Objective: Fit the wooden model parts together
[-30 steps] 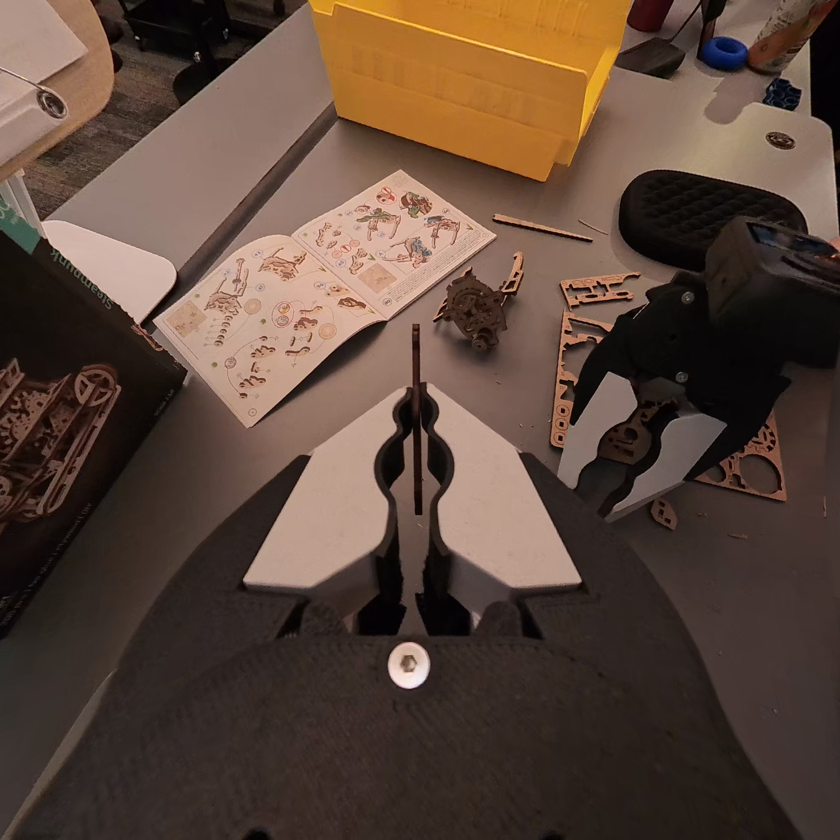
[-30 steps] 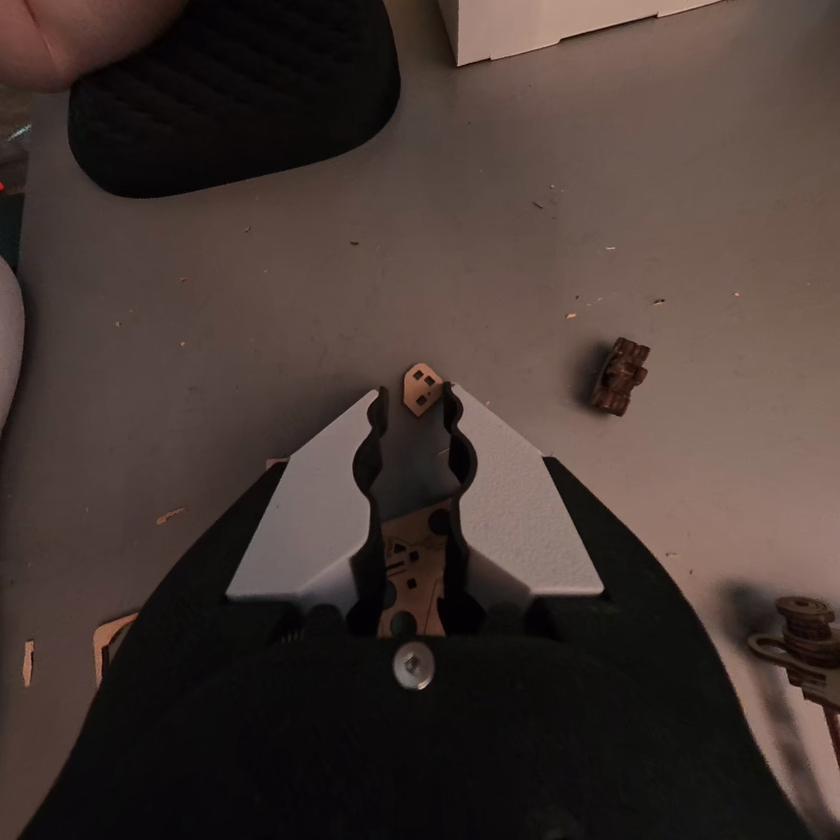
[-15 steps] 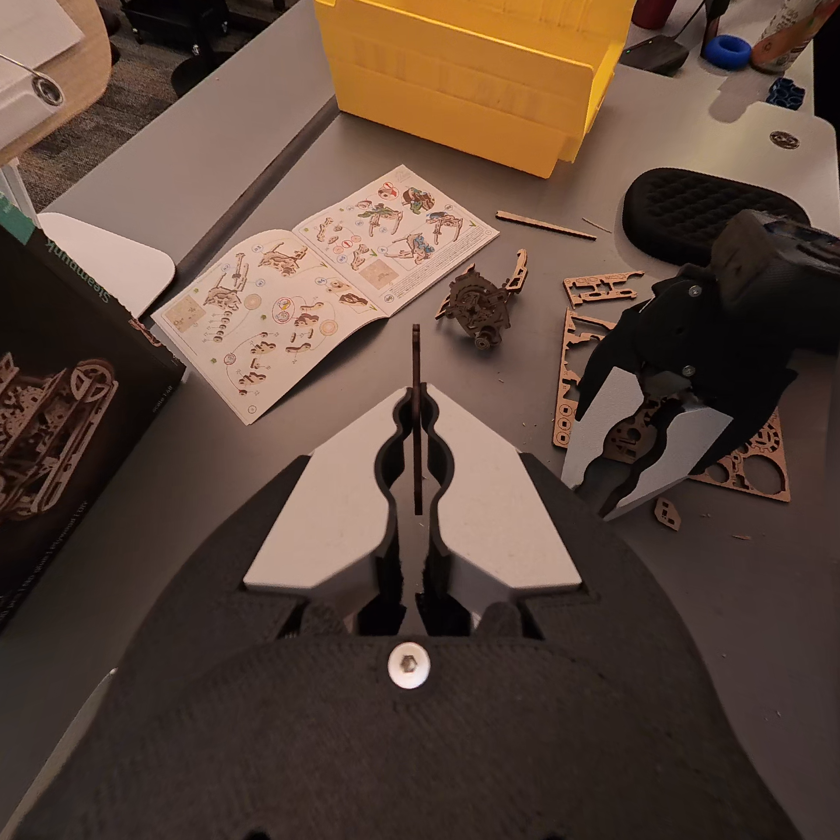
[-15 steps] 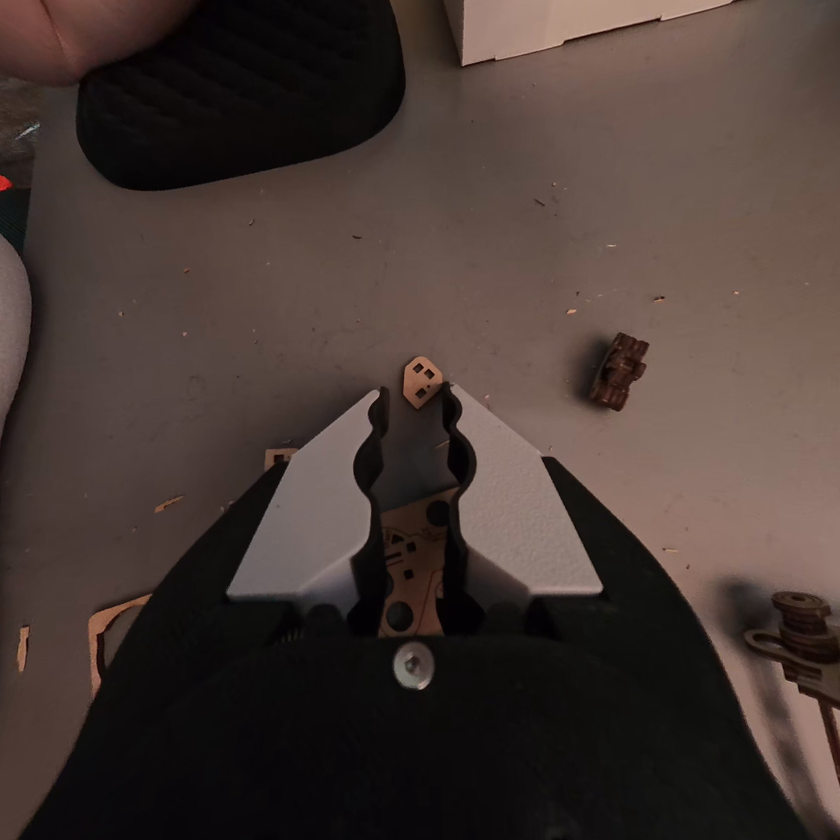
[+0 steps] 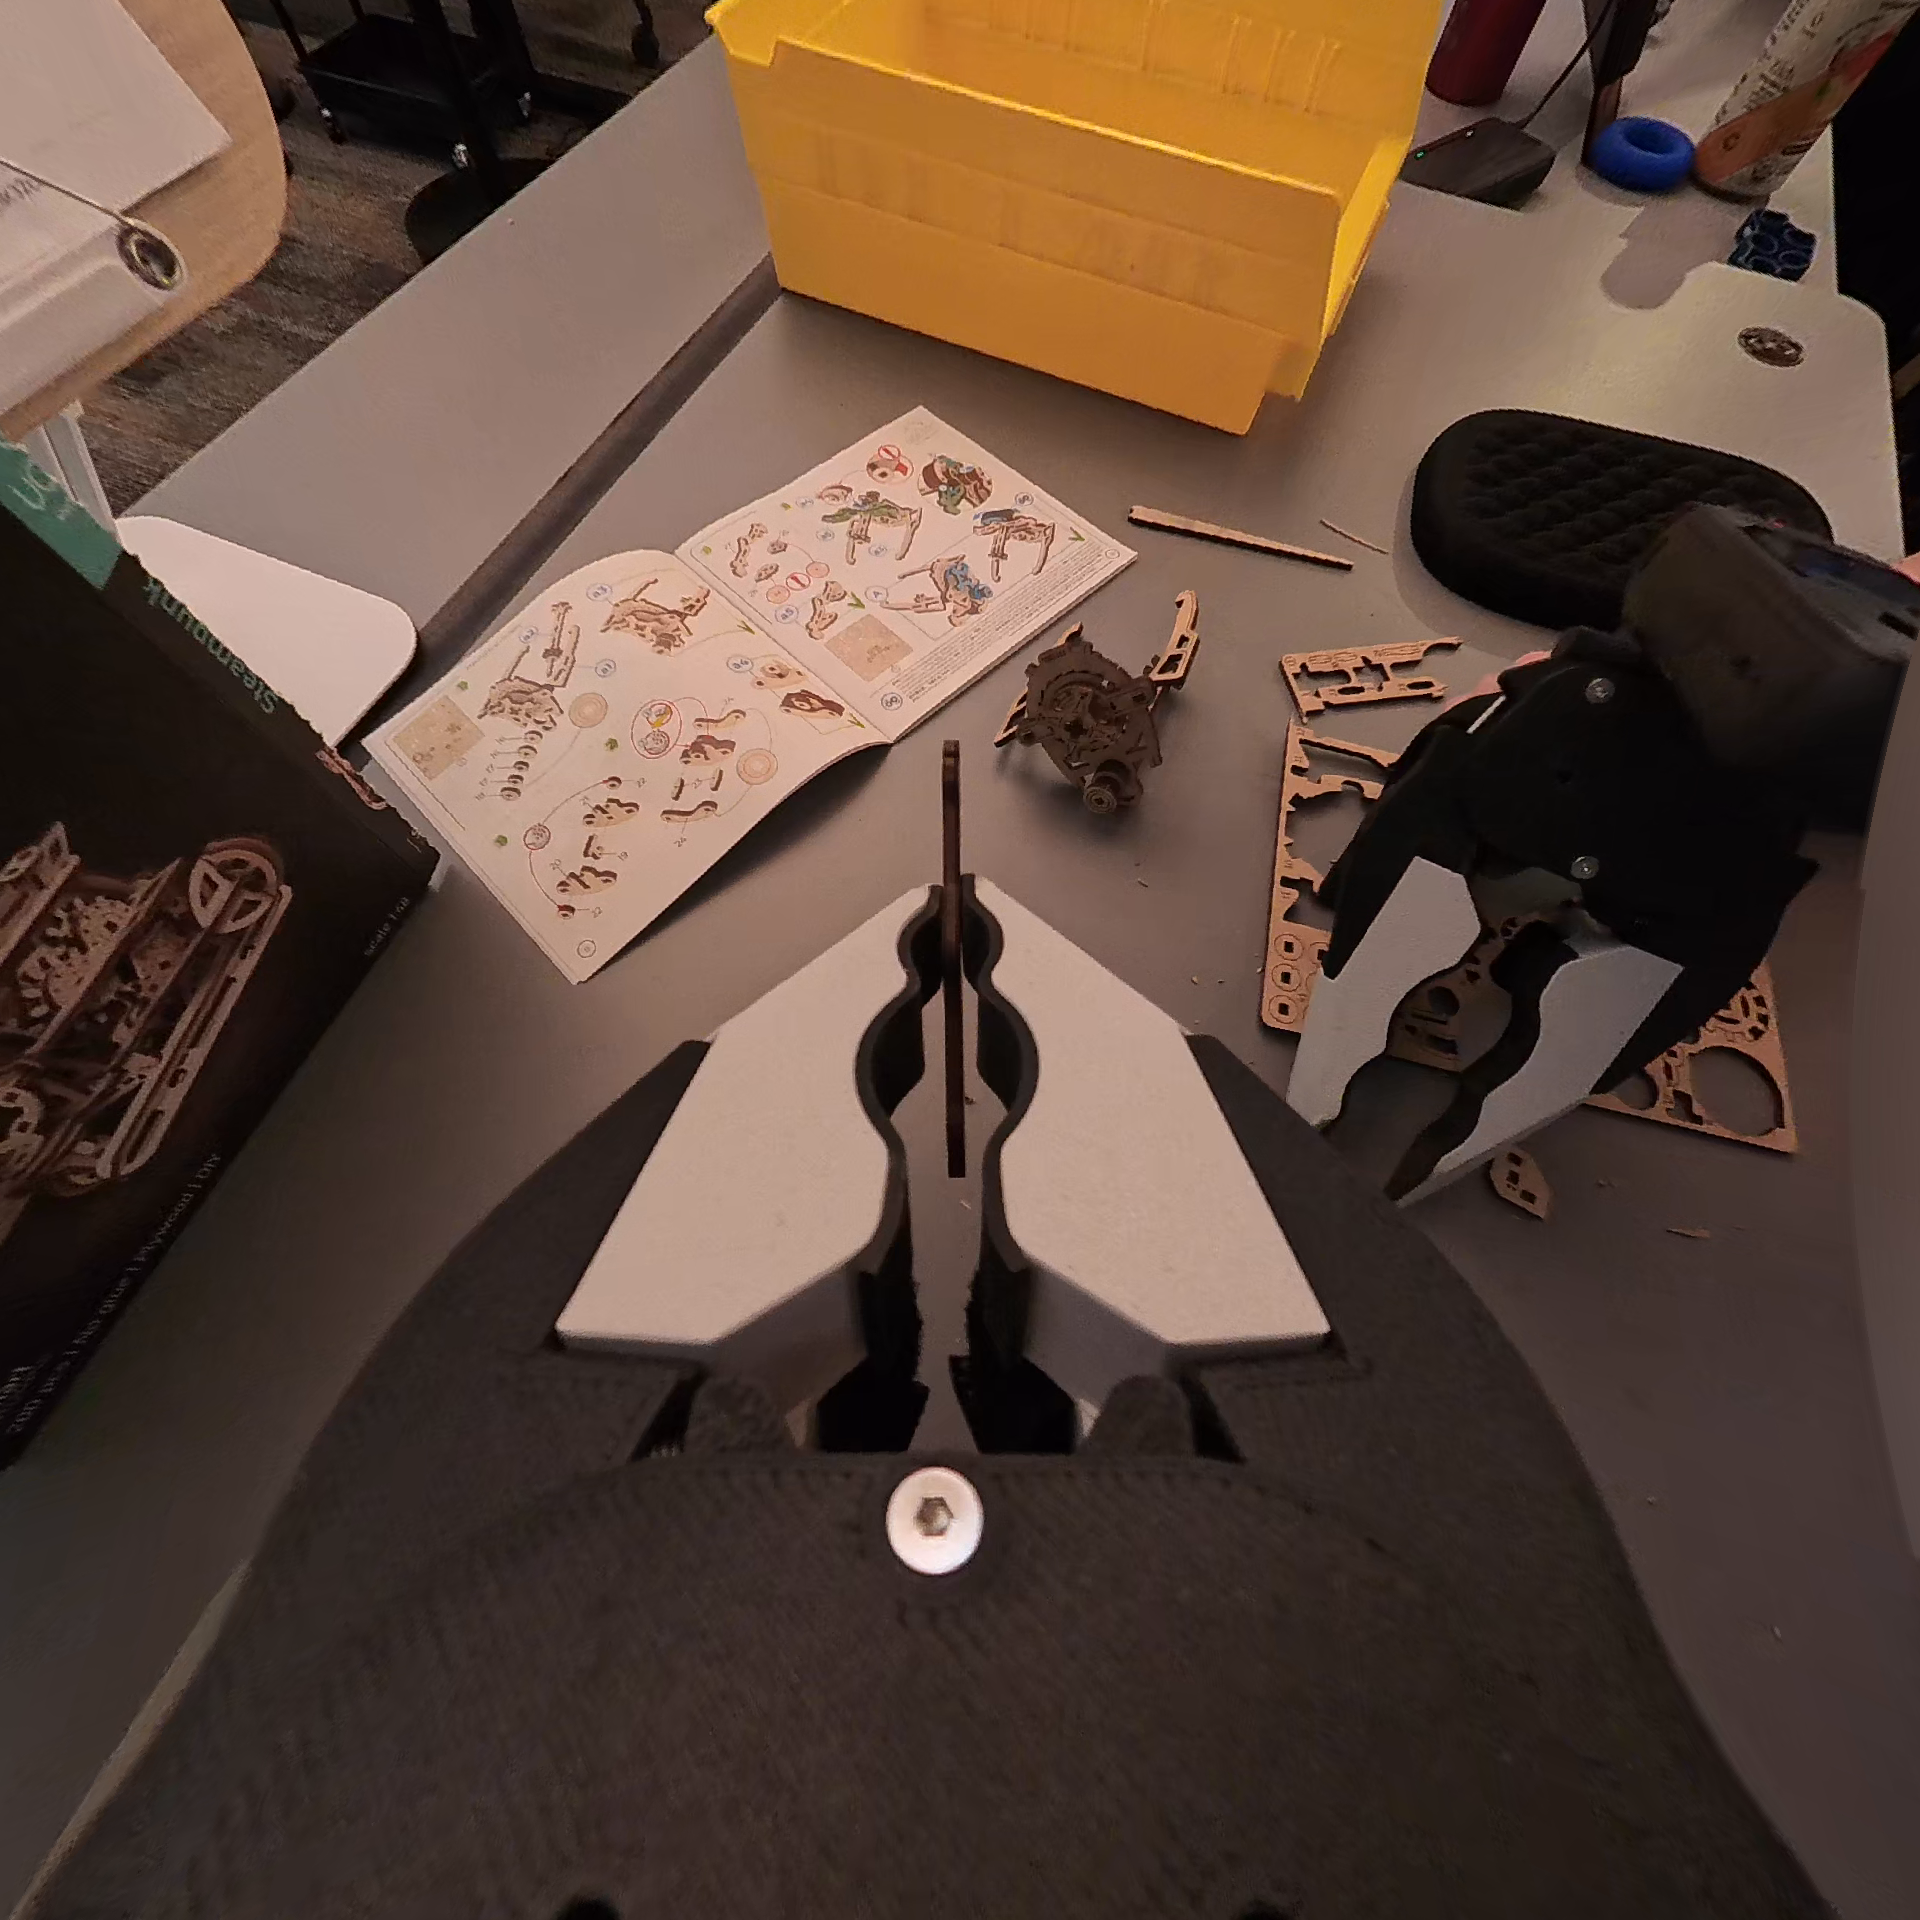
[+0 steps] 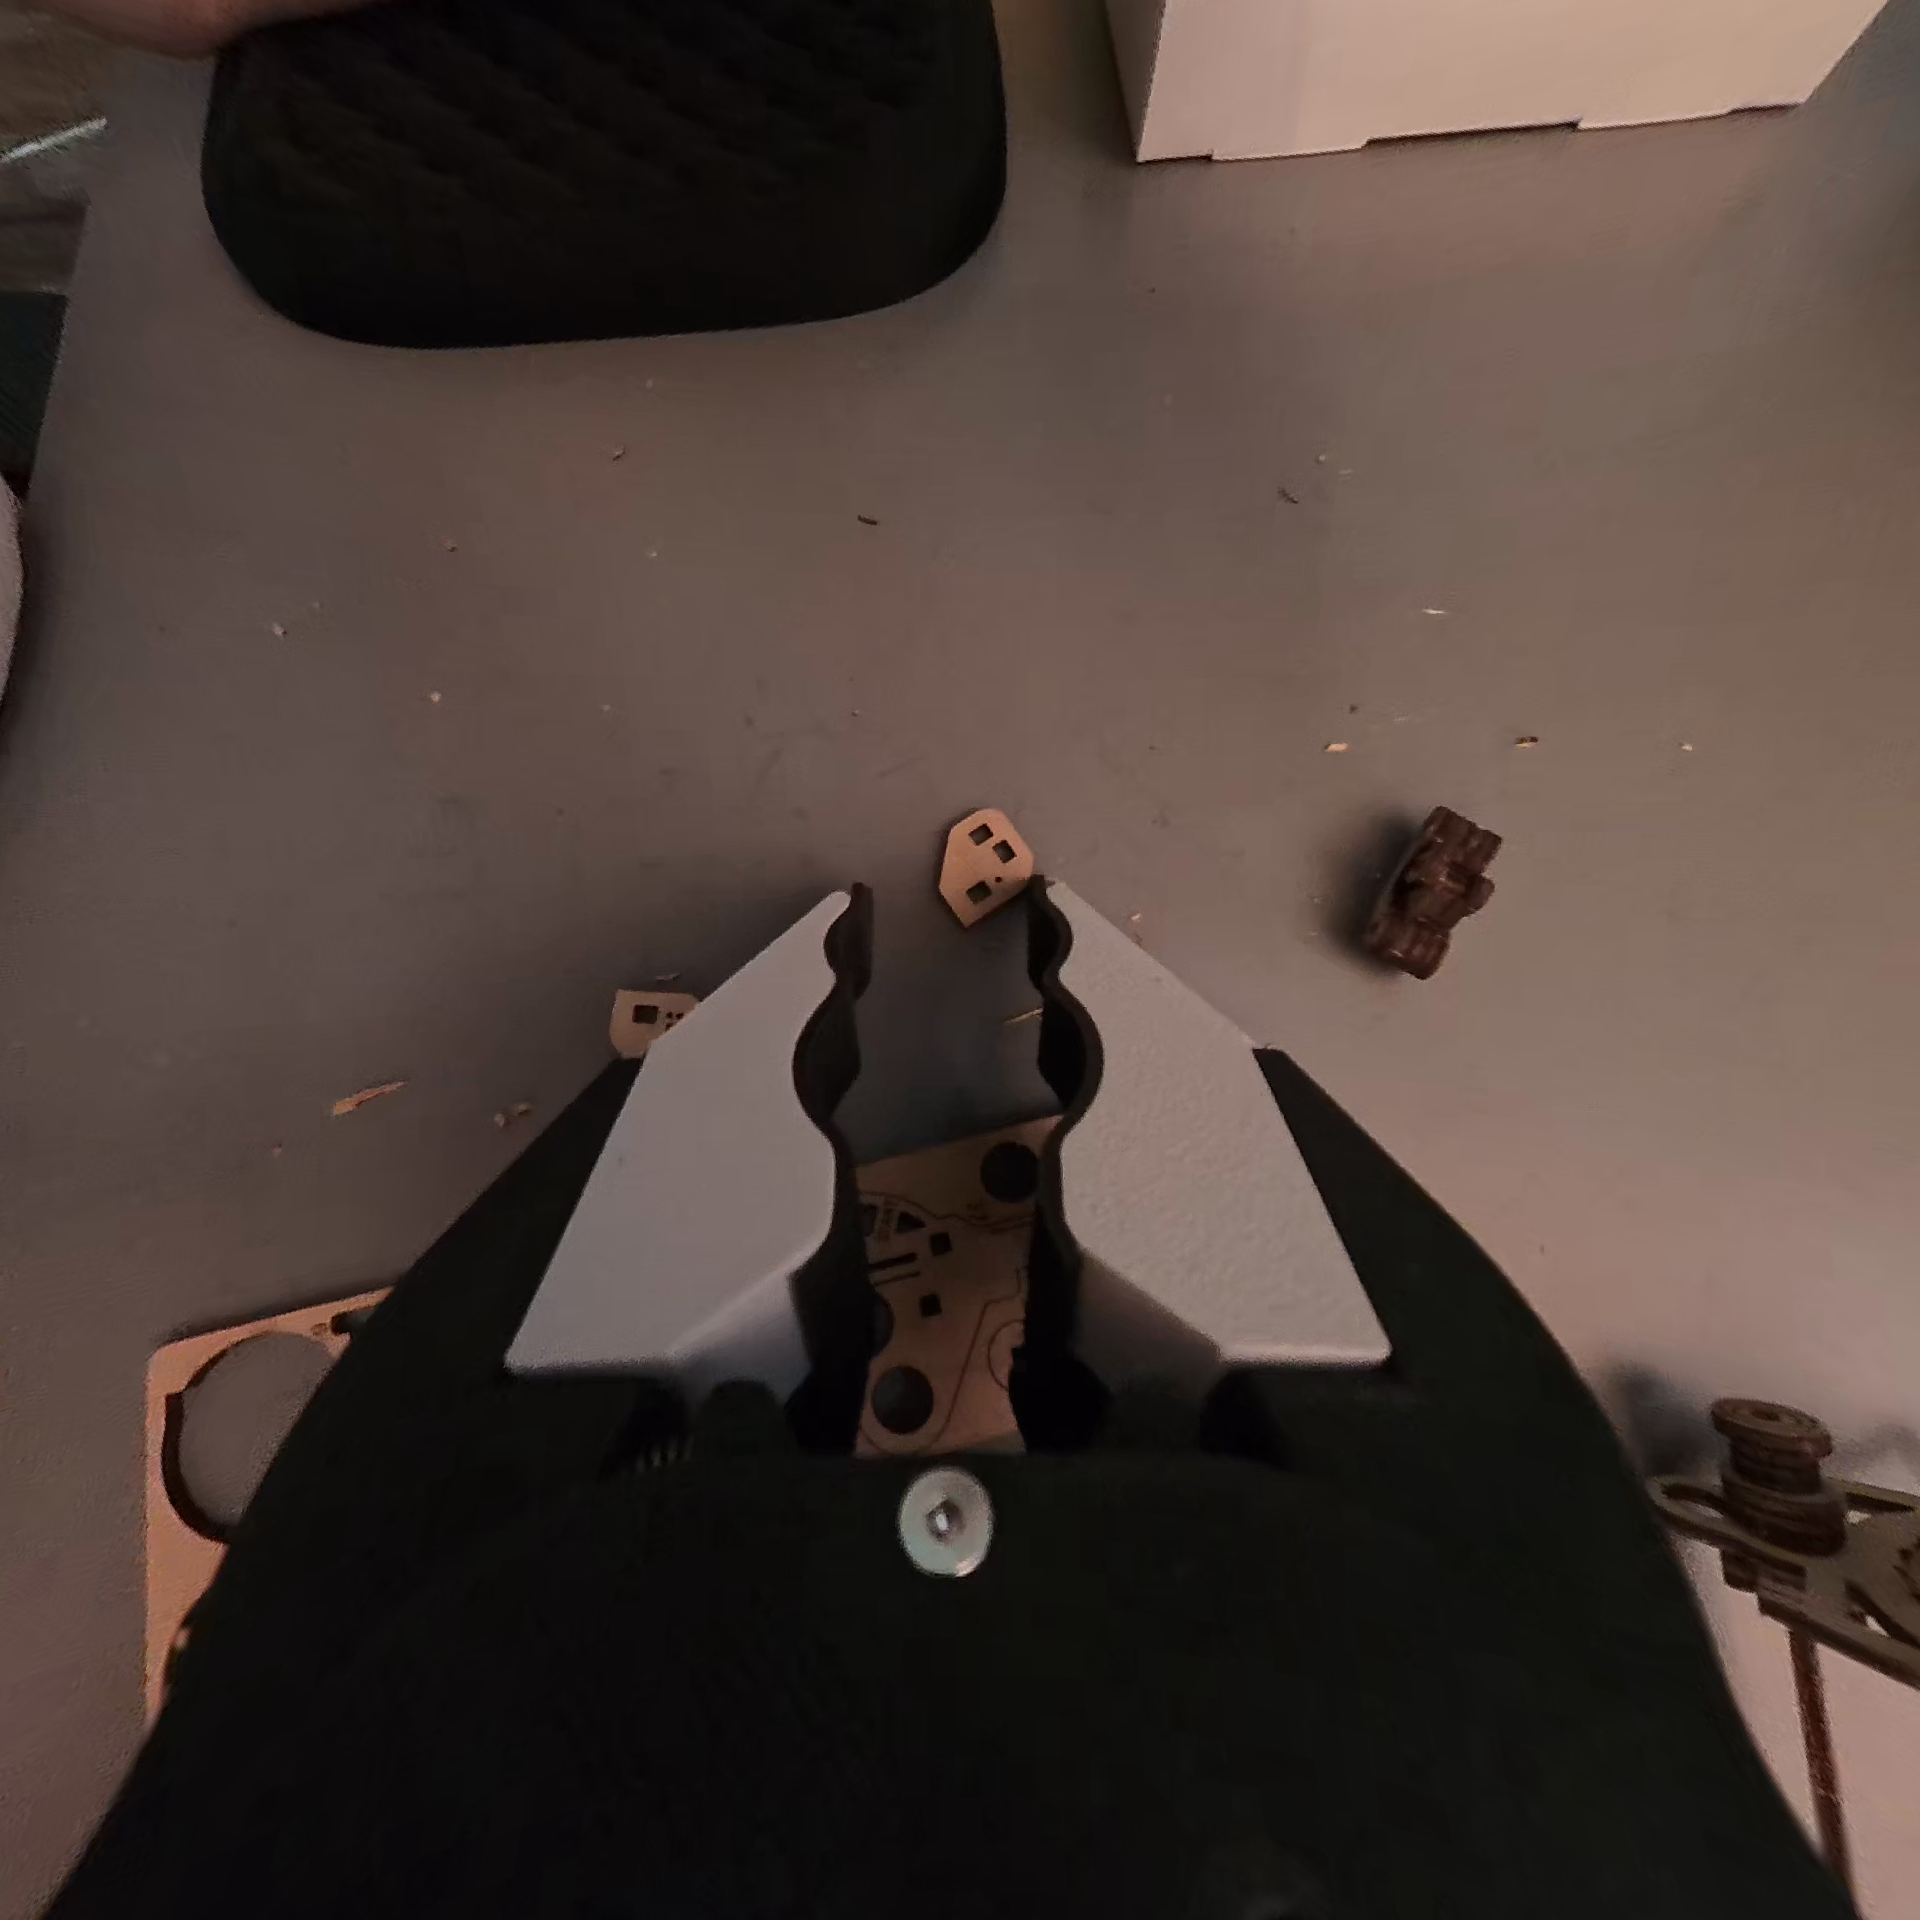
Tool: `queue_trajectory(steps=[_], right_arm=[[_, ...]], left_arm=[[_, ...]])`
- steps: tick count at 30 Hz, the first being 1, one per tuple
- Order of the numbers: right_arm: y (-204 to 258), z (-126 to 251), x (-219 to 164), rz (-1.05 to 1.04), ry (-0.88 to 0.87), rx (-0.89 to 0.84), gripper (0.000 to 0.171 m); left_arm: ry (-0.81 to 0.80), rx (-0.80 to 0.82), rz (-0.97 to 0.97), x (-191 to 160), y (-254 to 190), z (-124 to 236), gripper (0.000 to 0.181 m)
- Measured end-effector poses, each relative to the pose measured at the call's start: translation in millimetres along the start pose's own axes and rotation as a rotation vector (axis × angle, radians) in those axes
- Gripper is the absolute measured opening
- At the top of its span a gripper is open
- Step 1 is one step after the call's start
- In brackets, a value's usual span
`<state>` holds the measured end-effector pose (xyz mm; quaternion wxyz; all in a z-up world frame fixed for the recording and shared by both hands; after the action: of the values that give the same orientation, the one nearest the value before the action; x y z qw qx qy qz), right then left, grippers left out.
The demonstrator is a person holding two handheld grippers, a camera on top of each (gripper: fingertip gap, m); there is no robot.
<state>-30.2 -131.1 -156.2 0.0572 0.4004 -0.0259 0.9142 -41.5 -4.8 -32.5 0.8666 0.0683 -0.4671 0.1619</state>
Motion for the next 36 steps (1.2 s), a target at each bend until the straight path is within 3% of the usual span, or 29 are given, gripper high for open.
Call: queue_trajectory(steps=[13,17,21,24,28,34,36], right_arm=[[-4,-3,2,0.005,-0.011,-0.022,0.029],[-2,-4,2,0.000,-0.024,0.000,0.017],[-3,-4,2,-0.051,-0.025,0.018,0.016],[-1,1,11,-0.211,-0.074,0.115,0.016],[4,18,30,-0.546,-0.140,0.366,0.016],[2,68,51,-0.899,-0.248,0.548,0.016],[3,73,48,-1.047,-0.233,0.612,0.016]], left_arm=[[-0.022,-0.009,-0.039,8,-8,4,0.000],[-0.024,-0.011,-0.038,9,-8,4,0.000],[-0.027,-0.014,-0.042,9,-9,4,0.000],[-0.030,-0.021,-0.039,10,-10,5,0.000],[-0.043,-0.050,-0.054,14,-15,12,0.000],[-0.079,-0.325,-0.318,12,-67,36,0.000],[-0.082,-0.336,-0.407,10,-75,42,0.000]])
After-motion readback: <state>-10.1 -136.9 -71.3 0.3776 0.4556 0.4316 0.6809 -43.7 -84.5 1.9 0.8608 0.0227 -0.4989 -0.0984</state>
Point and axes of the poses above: each gripper's, where its closed fingertips meet, z back along the fingers, x out of its top, y = z × x across the jaws, the point moved 1 cm from there along z, back along the fingers
